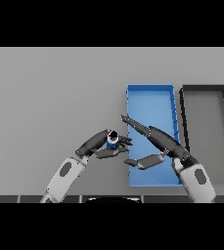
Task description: Pick up the blue pipe and place it into the blue bin.
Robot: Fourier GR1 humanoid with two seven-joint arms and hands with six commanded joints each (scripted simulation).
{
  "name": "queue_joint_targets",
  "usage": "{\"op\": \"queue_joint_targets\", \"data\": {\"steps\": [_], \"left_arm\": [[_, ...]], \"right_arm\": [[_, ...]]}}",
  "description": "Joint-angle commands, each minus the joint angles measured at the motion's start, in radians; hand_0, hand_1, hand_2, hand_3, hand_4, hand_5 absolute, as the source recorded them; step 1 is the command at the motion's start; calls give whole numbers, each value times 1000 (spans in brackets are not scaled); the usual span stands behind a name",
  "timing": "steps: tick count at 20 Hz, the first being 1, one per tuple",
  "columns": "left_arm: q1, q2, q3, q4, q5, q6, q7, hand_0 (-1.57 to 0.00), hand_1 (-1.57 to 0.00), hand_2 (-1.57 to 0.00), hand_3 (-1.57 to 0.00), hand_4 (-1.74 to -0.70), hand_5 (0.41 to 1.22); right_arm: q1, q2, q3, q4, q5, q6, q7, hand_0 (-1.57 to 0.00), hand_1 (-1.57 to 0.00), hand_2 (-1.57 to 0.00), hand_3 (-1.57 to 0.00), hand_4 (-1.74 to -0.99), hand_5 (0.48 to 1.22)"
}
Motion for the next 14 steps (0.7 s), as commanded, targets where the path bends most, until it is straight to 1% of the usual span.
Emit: {"op": "queue_joint_targets", "data": {"steps": [1, 3, 5, 6, 7, 9, 11, 12, 13, 14], "left_arm": [[-5, -1, 9, 4, 4, -5, 9, -1571, -1571, -1571, -1571, -1476, 1221], [-9, -8, 14, 12, 0, -19, 15, -1571, -1571, -1571, -1571, -1473, 1221], [-10, -17, 15, 16, -2, -38, 9, -1571, -1571, -1571, -1571, -1475, 1221], [-14, -33, 16, 25, 1, -42, 16, -1571, -1571, -1571, -1571, -1476, 1221], [-4, -26, 27, 25, 12, -56, -1, -1571, -1571, -1571, -1571, -1474, 1221], [5, -31, 32, 21, 18, -74, 8, -1571, -1571, -1571, -1571, -1459, 1221], [3, -34, 33, 20, 1, -83, -10, -1571, -1571, -1571, -1571, -1456, 1221], [12, -37, 38, 13, 14, -95, -6, -1571, -1571, -1571, -1571, -1460, 1221], [6, -32, 50, 26, 3, -89, 10, -1571, -1571, -1571, -1571, -1515, 1221], [10, -42, 51, 23, 4, -85, 34, -1571, -1571, -1541, -1304, -1560, 1221]], "right_arm": [[-20, 9, 20, 13, 12, 7, 12, 1, 1, 1, 1, -1220, 525], [-64, 27, 46, 44, 11, 23, 45, 1, 1, 1, 1, -1209, 517], [-118, 53, 63, 94, 19, 41, 47, 1, 1, 1, 1, -1195, 513], [-142, 75, 79, 119, 21, 45, 61, 1, 1, 1, 1, -1192, 514], [-158, 86, 87, 137, 12, 56, 71, 1, 1, 1, 1, -1194, 514], [-191, 113, 107, 163, 11, 65, 81, 1, 1, -1, 1, -1208, 512], [-229, 133, 116, 198, 19, 73, 90, 1, -32, -54, -6, -1215, 513], [-241, 142, 116, 214, 12, 80, 89, -24, -108, -130, -49, -1222, 517], [-248, 151, 122, 229, 12, 87, 93, -166, -241, -249, -143, -1255, 519], [-267, 160, 119, 246, 8, 88, 101, -398, -437, -428, -307, -1303, 520]]}}
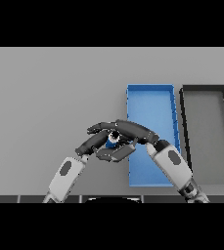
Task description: Pick up the blue pipe and place it into the blue bin.
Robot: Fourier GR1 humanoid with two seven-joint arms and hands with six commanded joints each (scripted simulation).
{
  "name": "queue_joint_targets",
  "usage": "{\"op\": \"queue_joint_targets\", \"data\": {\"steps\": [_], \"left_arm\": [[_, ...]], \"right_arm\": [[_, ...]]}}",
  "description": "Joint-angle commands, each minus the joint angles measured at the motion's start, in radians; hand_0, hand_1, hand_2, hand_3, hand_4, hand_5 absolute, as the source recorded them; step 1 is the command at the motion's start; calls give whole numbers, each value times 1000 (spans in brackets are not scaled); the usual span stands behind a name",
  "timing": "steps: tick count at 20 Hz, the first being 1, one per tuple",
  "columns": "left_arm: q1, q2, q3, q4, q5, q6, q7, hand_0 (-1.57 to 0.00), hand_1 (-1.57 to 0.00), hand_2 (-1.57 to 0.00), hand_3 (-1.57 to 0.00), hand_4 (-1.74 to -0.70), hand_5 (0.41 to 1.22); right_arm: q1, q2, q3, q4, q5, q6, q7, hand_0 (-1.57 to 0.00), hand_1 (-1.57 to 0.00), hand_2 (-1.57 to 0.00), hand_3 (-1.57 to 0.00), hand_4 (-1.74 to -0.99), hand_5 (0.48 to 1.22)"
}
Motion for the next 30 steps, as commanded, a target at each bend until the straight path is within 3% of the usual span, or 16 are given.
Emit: {"op": "queue_joint_targets", "data": {"steps": [1, 4, 7, 9, 12, 17, 18, 19, 21, 23, 26, 28, 30], "left_arm": [[3, 0, 3, 5, 3, -5, 27, -1571, -1571, -1528, -1139, -1596, 1221], [1, -10, 10, 5, -7, -9, -4, -1571, -1571, -1549, -1228, -1667, 1221], [6, -15, 7, -3, -24, -18, -11, -1571, -1571, -1560, -1331, -1703, 1221], [-1, -25, 15, 6, -28, -24, -15, -1571, -1571, -1549, -1372, -1717, 1221], [4, -35, 19, 11, -46, -32, -35, -1571, -1571, -1551, -1417, -1729, 1221], [8, -38, 32, 2, -55, -29, -45, -1571, -1571, -1564, -1434, -1732, 1221], [16, -34, 34, -12, -61, -29, -35, -1571, -1571, -1566, -1264, -1734, 1221], [13, -28, 43, -18, -71, -30, -30, -1446, -1368, -1336, -1051, -1629, 1221], [6, -26, 33, -9, -108, -51, -32, -940, -875, -855, -672, -1406, 1221], [5, -26, 39, -1, -123, -93, -35, -601, -560, -547, -430, -1250, 1221], [4, -30, 54, -1, -131, -123, 10, -307, -286, -279, -220, -1092, 984], [-3, -38, 60, -3, -122, -120, 64, -196, -183, -178, -140, -1031, 848], [7, -34, 60, 10, -129, -118, 57, -125, -117, -114, -89, -991, 729]], "right_arm": [[-5, -8, -6, -1, -5, 9, -8, -630, -652, -657, -504, -1383, 523], [-10, 11, 2, 18, -10, 3, -54, -1089, -1101, -1103, -896, -1537, 600], [3, 46, 9, 28, -17, -16, -83, -1324, -1330, -1331, -1225, -1481, 869], [8, 46, 16, 33, 28, -8, -153, -1413, -1417, -1418, -1350, -1474, 996], [24, 45, 16, 7, 36, 7, -143, -1490, -1492, -1492, -1458, -1485, 1106], [58, 111, 4, -12, -9, -13, -70, -1545, -1545, -1545, -1534, -1494, 1183], [70, 111, -3, -14, -8, -11, -82, -1550, -1550, -1550, -1541, -1495, 1191], [57, 119, -12, -3, 4, -20, -87, -1554, -1554, -1555, -1547, -1496, 1197], [66, 130, -11, -16, 14, -17, -70, -1560, -1560, -1560, -1556, -1497, 1206], [68, 140, -19, -21, 25, -15, -49, -1564, -1564, -1564, -1561, -1498, 1211], [64, 160, -33, -13, 34, -6, -38, -1567, -1568, -1568, -1566, -1498, 1216], [62, 173, -46, -8, 41, 5, -66, -1569, -1569, -1569, -1568, -1499, 1218], [86, 179, -38, -19, 78, 10, -90, -1570, -1570, -1570, -1569, -1499, 1219]]}}
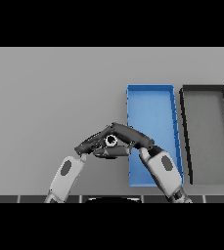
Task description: Pick up the blue pipe and place it into the blue bin.
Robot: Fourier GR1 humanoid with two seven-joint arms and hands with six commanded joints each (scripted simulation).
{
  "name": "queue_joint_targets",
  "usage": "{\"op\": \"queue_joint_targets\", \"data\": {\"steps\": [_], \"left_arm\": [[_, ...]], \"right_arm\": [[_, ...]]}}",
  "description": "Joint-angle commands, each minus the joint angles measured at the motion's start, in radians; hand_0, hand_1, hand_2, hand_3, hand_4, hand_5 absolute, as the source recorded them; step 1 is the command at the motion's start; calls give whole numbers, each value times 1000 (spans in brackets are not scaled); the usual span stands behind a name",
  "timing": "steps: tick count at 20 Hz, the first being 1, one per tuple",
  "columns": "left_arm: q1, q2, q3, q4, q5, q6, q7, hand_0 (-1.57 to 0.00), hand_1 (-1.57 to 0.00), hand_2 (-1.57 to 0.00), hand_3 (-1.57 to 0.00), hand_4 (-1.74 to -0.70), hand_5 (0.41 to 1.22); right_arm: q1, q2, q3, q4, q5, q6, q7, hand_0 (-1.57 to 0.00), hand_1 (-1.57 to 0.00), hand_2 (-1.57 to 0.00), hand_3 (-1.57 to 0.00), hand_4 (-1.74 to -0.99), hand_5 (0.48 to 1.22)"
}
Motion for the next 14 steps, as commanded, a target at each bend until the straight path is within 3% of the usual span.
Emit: {"op": "queue_joint_targets", "data": {"steps": [1, 5, 8, 11, 14], "left_arm": [[-3, 0, 2, 5, -4, 5, -8, -100, -93, -91, -71, -977, 682], [3, -5, 19, 6, 17, 10, 38, -40, -38, -37, -29, -968, 557], [-2, -14, 18, 20, 10, 24, 53, -20, -19, -18, -14, -971, 519], [-3, -17, 13, 30, -10, 39, 74, -10, -9, -9, -7, -971, 493], [6, -16, 8, 14, -5, 34, 68, -5, -4, -4, -3, -965, 479]], "right_arm": [[-4, 10, 0, -3, 12, -7, 10, -1570, -1570, -1570, -1569, -1499, 1219], [-18, 34, -34, 18, 12, 7, 4, -1571, -1571, -1571, -1570, -1498, 1220], [-43, 57, -81, -4, -60, 13, 49, -1571, -1571, -1571, -1571, -1496, 1221], [-121, 80, -135, -24, -177, -18, 178, -1571, -1571, -1571, -1571, -1494, 1221], [-238, 54, -230, -31, -300, -87, 268, -1571, -1571, -1571, -1571, -1495, 1221]]}}
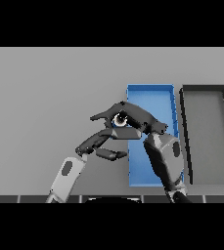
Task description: Pick up the blue pipe and place it into the blue bin.
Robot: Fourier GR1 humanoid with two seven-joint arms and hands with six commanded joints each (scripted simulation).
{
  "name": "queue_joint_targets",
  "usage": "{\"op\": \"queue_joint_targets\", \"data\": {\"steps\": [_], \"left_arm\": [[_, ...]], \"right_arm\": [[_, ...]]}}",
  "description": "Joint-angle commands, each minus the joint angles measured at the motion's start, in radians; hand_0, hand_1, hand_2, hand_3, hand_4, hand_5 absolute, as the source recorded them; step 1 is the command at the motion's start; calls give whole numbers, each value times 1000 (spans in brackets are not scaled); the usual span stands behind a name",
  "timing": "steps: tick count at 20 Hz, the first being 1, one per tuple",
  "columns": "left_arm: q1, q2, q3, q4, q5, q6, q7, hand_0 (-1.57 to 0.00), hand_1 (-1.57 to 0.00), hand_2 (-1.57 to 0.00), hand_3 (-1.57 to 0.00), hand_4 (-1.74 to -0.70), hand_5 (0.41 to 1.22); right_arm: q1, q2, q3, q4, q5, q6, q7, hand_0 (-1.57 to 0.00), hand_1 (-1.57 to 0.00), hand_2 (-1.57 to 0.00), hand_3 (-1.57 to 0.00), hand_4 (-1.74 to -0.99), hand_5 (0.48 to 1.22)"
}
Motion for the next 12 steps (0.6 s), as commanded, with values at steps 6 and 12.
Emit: {"op": "queue_joint_targets", "data": {"steps": [6, 12], "left_arm": [[19, 21, -2, -32, 5, -13, -8, 0, 0, 0, 0, -947, 468], [30, 29, 13, -64, 20, -5, 26, 1, 1, 1, 1, -951, 474]], "right_arm": [[-237, -115, -175, 102, -64, -166, -16, -1571, -1571, -1571, -1571, -1498, 1221], [-230, -203, -301, 232, 80, -153, -37, -1571, -1571, -1571, -1571, -1499, 1221]]}}
